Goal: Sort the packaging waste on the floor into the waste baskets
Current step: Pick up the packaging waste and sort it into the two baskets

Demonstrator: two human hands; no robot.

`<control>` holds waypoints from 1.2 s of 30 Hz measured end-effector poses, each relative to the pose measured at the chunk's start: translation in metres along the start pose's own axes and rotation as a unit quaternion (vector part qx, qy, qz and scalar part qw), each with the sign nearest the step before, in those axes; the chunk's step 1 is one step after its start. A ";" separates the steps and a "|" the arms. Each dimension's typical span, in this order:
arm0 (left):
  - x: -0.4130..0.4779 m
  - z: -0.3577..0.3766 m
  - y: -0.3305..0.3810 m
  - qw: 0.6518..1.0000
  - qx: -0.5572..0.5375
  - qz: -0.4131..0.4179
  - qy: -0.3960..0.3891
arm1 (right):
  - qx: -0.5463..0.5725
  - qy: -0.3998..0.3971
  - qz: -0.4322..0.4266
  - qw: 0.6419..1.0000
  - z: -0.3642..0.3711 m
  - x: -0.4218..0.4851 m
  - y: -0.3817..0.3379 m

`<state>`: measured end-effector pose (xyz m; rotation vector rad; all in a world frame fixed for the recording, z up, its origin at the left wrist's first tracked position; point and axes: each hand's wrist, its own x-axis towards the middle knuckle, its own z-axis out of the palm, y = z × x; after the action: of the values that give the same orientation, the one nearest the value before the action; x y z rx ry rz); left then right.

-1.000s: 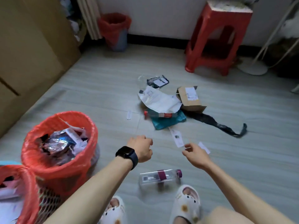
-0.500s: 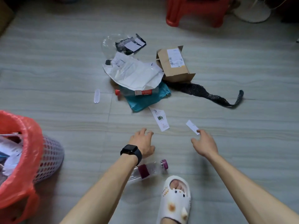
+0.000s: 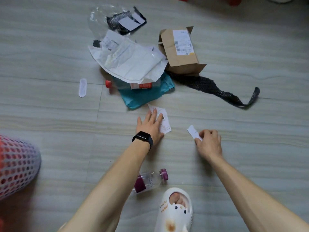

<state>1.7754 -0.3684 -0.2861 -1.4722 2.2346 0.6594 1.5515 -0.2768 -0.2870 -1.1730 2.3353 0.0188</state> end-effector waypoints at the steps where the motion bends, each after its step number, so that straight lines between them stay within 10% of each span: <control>1: -0.002 0.004 0.000 1.000 0.008 0.001 0.012 | 0.000 0.001 -0.004 1.000 0.002 0.000 0.000; 15: -0.098 0.008 -0.026 0.985 0.142 0.086 0.038 | 0.062 -0.095 -0.041 0.993 0.011 -0.047 -0.029; 26: -0.314 -0.156 -0.177 0.966 -0.037 -0.151 0.209 | 0.112 -0.152 -0.314 0.930 -0.075 -0.203 -0.237; 36: -0.549 -0.121 -0.279 0.824 -0.241 -0.352 0.373 | 0.081 -0.172 -0.560 0.806 -0.098 -0.387 -0.376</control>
<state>2.2334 -0.1241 0.0676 -3.0179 1.7356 0.4381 1.9796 -0.2468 0.0546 -2.0517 1.0350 -0.3435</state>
